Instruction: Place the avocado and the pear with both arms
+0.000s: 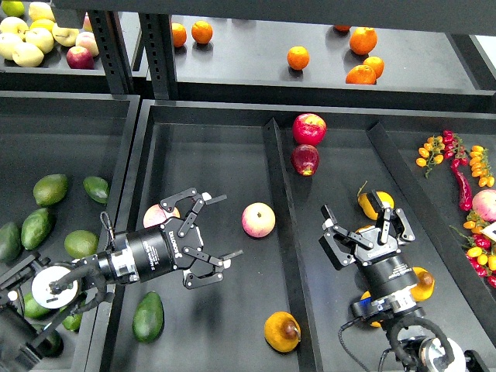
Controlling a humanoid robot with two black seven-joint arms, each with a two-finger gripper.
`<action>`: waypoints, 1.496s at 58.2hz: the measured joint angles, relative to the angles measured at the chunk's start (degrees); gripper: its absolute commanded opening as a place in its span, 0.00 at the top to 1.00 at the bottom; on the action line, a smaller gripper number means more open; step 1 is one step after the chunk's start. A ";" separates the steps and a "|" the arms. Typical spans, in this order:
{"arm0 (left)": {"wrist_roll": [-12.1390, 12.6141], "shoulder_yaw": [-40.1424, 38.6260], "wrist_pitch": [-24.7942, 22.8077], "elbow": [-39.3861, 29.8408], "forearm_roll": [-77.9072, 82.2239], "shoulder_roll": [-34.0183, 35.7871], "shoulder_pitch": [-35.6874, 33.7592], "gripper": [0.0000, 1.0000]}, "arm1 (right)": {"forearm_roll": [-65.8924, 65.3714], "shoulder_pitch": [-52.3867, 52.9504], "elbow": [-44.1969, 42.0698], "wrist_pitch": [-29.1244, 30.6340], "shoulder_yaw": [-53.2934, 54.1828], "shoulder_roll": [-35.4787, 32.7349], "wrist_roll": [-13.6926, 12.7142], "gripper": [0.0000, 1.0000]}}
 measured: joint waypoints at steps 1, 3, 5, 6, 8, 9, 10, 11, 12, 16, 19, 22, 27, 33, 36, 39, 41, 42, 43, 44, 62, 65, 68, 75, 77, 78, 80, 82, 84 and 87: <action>0.00 0.78 0.00 0.03 0.13 0.62 -1.05 0.01 | -0.01 0.30 -0.14 -0.10 0.07 0.00 0.00 0.01; 0.00 3.29 0.00 0.18 0.51 1.82 -2.96 0.01 | -0.03 0.94 -0.36 -0.27 0.33 0.00 0.00 0.01; 0.00 6.72 0.00 0.36 0.92 3.06 -5.99 0.01 | -0.05 1.78 -0.56 -0.58 0.74 0.00 0.00 0.01; 0.00 7.93 0.00 0.41 0.98 3.53 -7.38 0.01 | -0.05 2.06 -0.61 -0.76 0.89 0.00 0.01 0.01; 0.00 10.80 0.00 0.52 1.15 4.51 -9.78 0.01 | -0.05 2.76 -0.68 -1.52 1.21 0.00 0.01 0.01; 0.00 12.41 0.00 0.58 1.21 5.00 -11.07 0.01 | -0.05 3.10 -0.71 -2.07 1.35 0.00 0.01 0.01; 0.00 13.65 0.00 0.61 1.26 5.34 -12.07 0.01 | -0.05 3.34 -0.72 -2.52 1.44 0.00 0.01 0.01; 0.00 14.94 0.00 0.63 1.29 5.67 -13.08 0.01 | -0.06 3.57 -0.73 -2.96 1.51 0.00 0.01 0.01; 0.00 16.21 0.00 0.65 1.34 5.98 -14.13 0.01 | -0.06 3.77 -0.74 -3.40 1.57 0.00 0.01 0.01; 0.00 22.11 0.00 0.67 1.62 7.10 -18.78 0.01 | -0.06 4.72 -0.82 -4.84 1.84 0.00 0.01 0.01; 0.17 25.54 0.00 0.53 2.14 7.32 -22.07 0.01 | -0.06 5.41 -0.99 -5.35 1.92 0.00 0.00 0.01; 0.47 30.42 0.00 0.30 3.97 7.11 -26.66 0.01 | -0.06 6.41 -1.63 -5.58 2.03 0.00 0.00 0.01; 0.55 32.79 0.00 0.21 5.07 6.72 -29.86 0.01 | -0.06 7.15 -2.15 -5.61 2.08 0.00 0.01 0.01; 0.56 34.62 0.70 0.20 6.11 4.88 -33.31 0.01 | -0.06 8.06 -2.57 -5.61 2.09 0.00 0.00 0.01; 0.55 35.20 1.31 0.15 7.17 3.55 -34.48 0.01 | -0.06 8.45 -2.82 -5.61 2.09 0.00 0.00 0.01; 0.56 35.95 1.66 0.11 8.42 2.48 -35.68 0.01 | -0.06 8.67 -3.08 -5.61 2.09 0.00 0.01 0.01; 0.56 36.55 1.76 0.07 9.15 2.00 -36.55 0.01 | -0.06 8.76 -3.18 -5.57 2.09 0.00 0.01 0.01; 0.56 36.95 1.76 0.05 9.54 1.84 -37.05 0.01 | -0.06 8.77 -3.21 -5.54 2.09 0.00 0.01 0.01; 0.56 37.29 1.76 0.04 9.85 1.75 -37.33 0.01 | -0.06 8.79 -3.24 -5.50 2.09 0.00 0.01 0.01; 0.56 37.68 1.76 0.04 9.98 1.65 -37.89 0.01 | -0.06 8.80 -3.26 -5.47 2.09 0.00 0.01 0.01; 0.57 46.50 1.71 -0.11 10.90 -0.85 -43.99 0.00 | -0.06 8.89 -3.39 -5.35 2.09 0.00 0.00 0.01; 0.57 46.71 1.71 -0.12 10.91 -1.58 -44.10 0.00 | -0.06 8.92 -3.39 -5.35 2.08 0.00 0.00 0.01; 0.57 46.81 1.71 -0.12 10.91 -1.96 -44.28 0.00 | -0.06 8.92 -3.38 -5.34 2.07 0.00 0.00 0.01; 0.56 48.11 1.32 -0.18 10.82 -2.13 -45.30 0.00 | -0.06 8.92 -3.30 -5.23 2.06 0.00 0.00 0.01; 0.56 48.75 1.20 -0.19 10.71 -2.14 -45.54 0.00 | -0.06 8.92 -3.30 -5.21 2.05 0.00 0.00 0.01; 0.57 49.09 1.12 -0.19 10.63 -2.14 -45.77 0.00 | -0.06 8.91 -3.29 -5.20 2.05 0.00 -0.01 0.01; 0.57 49.88 0.83 -0.19 10.45 -2.13 -46.22 0.00 | -0.06 8.91 -3.29 -5.20 2.05 0.00 0.00 0.01; 0.56 50.55 0.50 -0.16 10.27 -2.13 -46.58 0.00 | -0.06 8.89 -3.29 -5.19 2.05 0.00 0.00 0.01; 0.56 51.14 0.27 -0.10 10.15 -2.08 -46.80 0.00 | -0.06 8.87 -3.30 -5.19 2.05 0.00 0.00 0.01; 0.56 51.98 0.10 0.03 10.04 -1.99 -46.94 0.00 | -0.06 8.87 -3.30 -5.19 2.05 0.00 0.00 0.01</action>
